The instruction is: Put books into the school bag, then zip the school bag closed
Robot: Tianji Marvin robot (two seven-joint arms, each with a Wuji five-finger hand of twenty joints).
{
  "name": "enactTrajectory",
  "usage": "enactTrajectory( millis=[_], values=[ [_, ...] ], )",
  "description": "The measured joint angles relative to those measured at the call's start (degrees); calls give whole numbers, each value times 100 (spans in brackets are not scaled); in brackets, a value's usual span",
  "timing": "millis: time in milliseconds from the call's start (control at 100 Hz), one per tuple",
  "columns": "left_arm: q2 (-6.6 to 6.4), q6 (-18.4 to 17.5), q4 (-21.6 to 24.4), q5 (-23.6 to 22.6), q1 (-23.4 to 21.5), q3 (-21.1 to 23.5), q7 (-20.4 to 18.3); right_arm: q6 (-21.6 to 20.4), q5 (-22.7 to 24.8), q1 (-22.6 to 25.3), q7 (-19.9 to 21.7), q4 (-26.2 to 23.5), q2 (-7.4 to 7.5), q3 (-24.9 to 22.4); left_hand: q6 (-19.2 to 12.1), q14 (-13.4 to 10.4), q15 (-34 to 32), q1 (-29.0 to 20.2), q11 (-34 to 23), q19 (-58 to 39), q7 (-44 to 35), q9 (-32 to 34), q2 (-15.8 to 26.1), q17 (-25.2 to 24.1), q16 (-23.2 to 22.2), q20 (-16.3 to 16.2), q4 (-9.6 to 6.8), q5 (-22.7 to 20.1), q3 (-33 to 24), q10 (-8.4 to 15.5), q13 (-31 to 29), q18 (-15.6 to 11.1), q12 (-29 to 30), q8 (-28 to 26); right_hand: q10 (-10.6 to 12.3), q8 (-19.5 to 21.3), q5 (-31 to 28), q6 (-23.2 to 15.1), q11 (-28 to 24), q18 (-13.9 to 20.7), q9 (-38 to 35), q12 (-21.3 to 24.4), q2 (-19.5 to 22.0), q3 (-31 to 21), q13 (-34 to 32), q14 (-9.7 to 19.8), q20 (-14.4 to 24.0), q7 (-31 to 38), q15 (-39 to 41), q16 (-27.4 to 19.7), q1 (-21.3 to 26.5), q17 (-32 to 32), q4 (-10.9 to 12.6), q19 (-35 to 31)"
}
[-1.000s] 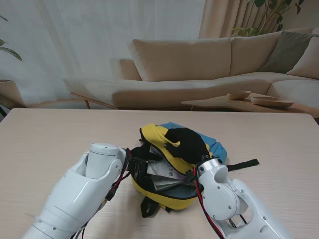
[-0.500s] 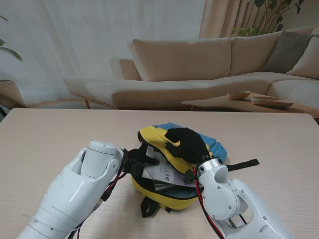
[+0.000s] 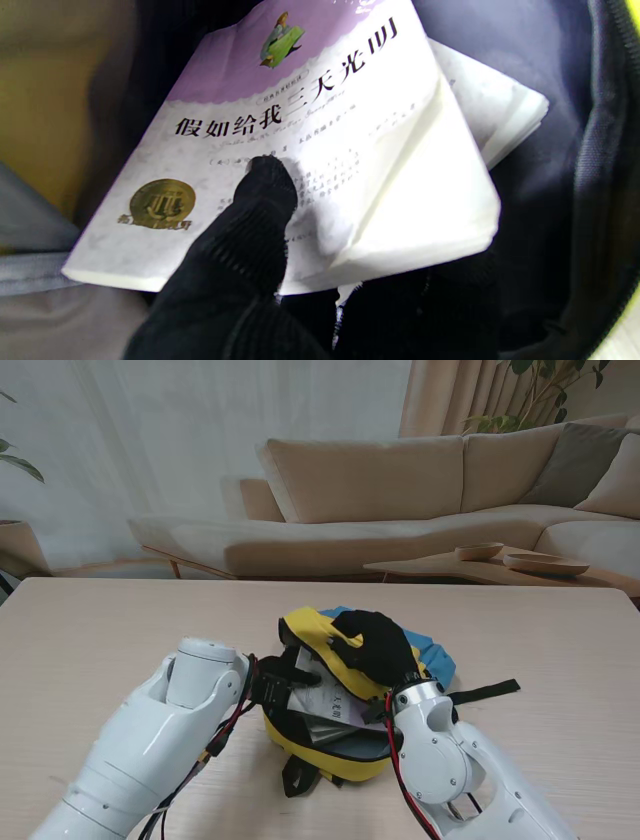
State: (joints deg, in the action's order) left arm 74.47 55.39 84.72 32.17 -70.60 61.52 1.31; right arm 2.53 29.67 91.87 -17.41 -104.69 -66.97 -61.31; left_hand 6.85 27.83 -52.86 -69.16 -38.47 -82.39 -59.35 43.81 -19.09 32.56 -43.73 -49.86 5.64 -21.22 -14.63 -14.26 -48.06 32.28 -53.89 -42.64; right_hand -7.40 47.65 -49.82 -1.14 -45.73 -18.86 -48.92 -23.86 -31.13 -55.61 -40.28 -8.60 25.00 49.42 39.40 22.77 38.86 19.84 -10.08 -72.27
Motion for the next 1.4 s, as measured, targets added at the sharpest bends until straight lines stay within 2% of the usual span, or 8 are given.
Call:
enactTrajectory(
  millis=[50,210,350,500,990,1130,1300,1400],
  values=[
    [1,0,-6,1,3,10,-16,-71,10,-13,-41,47,-17,7,3,1,0,-52,-36,0,0,0,48,0,0,-3,0,0,165,-1,0,2,61,97,0,0,-134,0,0,0,0,0,0,0,0,0,2,-107,0,0,0,0,-181,0],
    [-33,-1,8,16,-19,34,-156,79,413,-88,-43,90,-16,48,62,4,0,-131,-193,0,126,0,231,0,1,-32,0,-106,664,-6,0,62,331,253,0,1,-140,-81,0,0,0,0,0,2,0,0,7,-146,0,0,0,0,-280,-1],
    [-32,-4,15,-585,-65,135,-982,145,253,-128,-19,83,-16,91,86,22,0,-131,-287,0,244,70,292,11,3,-90,-12,-168,849,-21,-69,86,540,263,0,2,-140,-99,0,0,0,0,0,2,0,0,17,-146,0,0,0,0,-284,-2],
    [-61,-5,-145,-206,68,-48,-726,150,250,-128,20,79,-16,96,291,55,-13,-124,-384,0,379,136,378,45,3,-160,-13,-225,916,-81,-150,136,548,311,0,2,-142,-127,0,0,0,0,0,3,0,0,48,-146,0,0,-1,0,-292,-2],
    [36,-206,-554,-279,334,-269,-608,96,183,-90,97,45,-11,25,293,62,-71,-124,-401,-17,670,140,418,-53,-21,-174,-13,-410,918,-144,-124,137,523,393,0,2,-142,-128,0,0,0,0,0,5,0,0,48,-146,0,0,-1,-1,-293,-2],
    [36,-245,-526,-445,332,-276,-627,90,180,-82,101,40,-10,6,290,129,435,-46,153,316,831,-287,429,-1037,24,-99,-121,-284,865,-144,752,9,383,474,0,2,-142,-129,0,0,0,0,0,5,0,0,48,-146,0,0,-1,-1,-293,-2],
    [-67,-279,-243,-914,235,-307,-739,82,169,-79,97,40,-10,-5,357,-129,1285,1061,534,1397,1520,-1555,435,-2176,510,735,-184,472,-406,-91,1831,-421,1702,807,0,2,-142,-129,0,0,0,0,0,5,0,0,49,-146,0,0,-1,-6,-293,-3],
    [-105,-275,-119,-978,185,-260,-749,68,160,-72,93,35,-10,-4,467,-307,1635,1430,763,2165,2187,-2160,435,-2724,769,1196,-184,1000,-834,23,2439,-686,2035,1239,0,2,-142,-129,0,0,0,0,0,5,0,0,49,-146,0,0,-1,-7,-293,-3]
  ],
)
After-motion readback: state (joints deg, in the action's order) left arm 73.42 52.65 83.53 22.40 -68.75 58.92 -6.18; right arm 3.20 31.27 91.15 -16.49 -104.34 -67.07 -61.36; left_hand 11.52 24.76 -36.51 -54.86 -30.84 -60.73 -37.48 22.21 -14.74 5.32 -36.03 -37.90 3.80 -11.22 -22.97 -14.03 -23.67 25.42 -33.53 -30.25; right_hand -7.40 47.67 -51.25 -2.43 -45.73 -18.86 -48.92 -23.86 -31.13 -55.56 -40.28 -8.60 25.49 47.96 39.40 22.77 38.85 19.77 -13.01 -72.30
